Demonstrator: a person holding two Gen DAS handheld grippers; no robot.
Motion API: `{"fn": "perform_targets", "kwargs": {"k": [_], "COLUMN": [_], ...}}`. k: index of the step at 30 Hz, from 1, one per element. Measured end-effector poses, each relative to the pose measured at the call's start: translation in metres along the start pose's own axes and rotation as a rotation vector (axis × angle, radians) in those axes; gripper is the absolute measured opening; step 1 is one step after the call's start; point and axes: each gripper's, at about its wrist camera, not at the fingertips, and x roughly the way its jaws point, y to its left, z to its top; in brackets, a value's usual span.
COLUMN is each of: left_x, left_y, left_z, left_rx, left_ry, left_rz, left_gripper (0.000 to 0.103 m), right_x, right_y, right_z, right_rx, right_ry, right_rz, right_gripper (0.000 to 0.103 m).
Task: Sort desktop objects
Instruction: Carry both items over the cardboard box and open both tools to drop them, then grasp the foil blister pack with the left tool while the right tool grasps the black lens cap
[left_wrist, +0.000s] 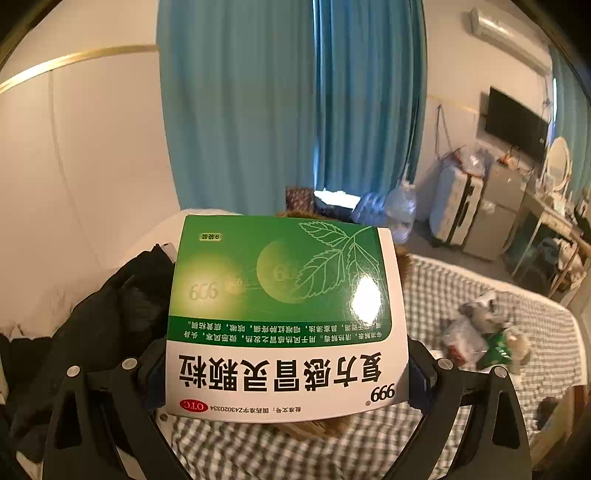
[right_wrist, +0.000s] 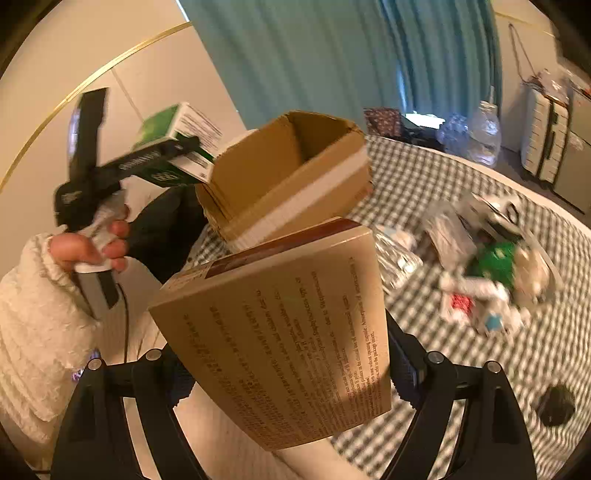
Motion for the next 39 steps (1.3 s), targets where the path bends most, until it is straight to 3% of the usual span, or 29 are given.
{"fn": "perform_targets", "kwargs": {"k": [8,11,16,19,22,28,30,34,39], "left_x": [0.074,0.087,0.090,0.083,0.079,0.052,0.039,0.005,-0.028], "left_y": [0.023,0.028,0.037,0.044,0.051,0.049,0.039,-0.001,-0.066], "left_z": [-0.004,-0.003,-0.005,-0.005,-0.010,-0.023,-0.026,-0.025,-0.029], "left_rx": [-0.125,-0.129,-0.123,-0.114,-0.108,-0.117,-0.114,-0.075,-0.031], "left_ry": [0.056,0.071,0.085,0.076,0.093,0.070,0.062,0.026,-0.012], "left_rz": [-0.007,0.028,0.019,0.080,0.162,0.157,0.116,0.048,-0.057], "left_gripper": [0.098,0.099,0.100,0.103,0.103,0.103,0.103,0.103,0.103], "right_x": [0.046,0.065,0.109,0.138,0.151,0.113,0.090,0.034,-0.037], "right_y": [0.011,0.022,0.036,0.041,0.050,0.042,0.032,0.008,-0.030], "right_z": [0.085,0.123,0.181,0.204,0.216,0.201,0.187,0.150,0.088], "right_rx": [-0.029,-0.049,-0.004,0.036,0.034,0.062,0.062,0.033,0.026], "right_ry": [-0.043,-0.075,-0.123,-0.087,-0.091,-0.188,-0.221,-0.286,-0.300], "right_rz": [0.026,0.027,0.030,0.017,-0.051,-0.041,-0.058,-0.169,-0.316], "right_gripper": [0.084,0.084,0.086,0.097,0.098,0.098,0.098,0.098,0.098]}}
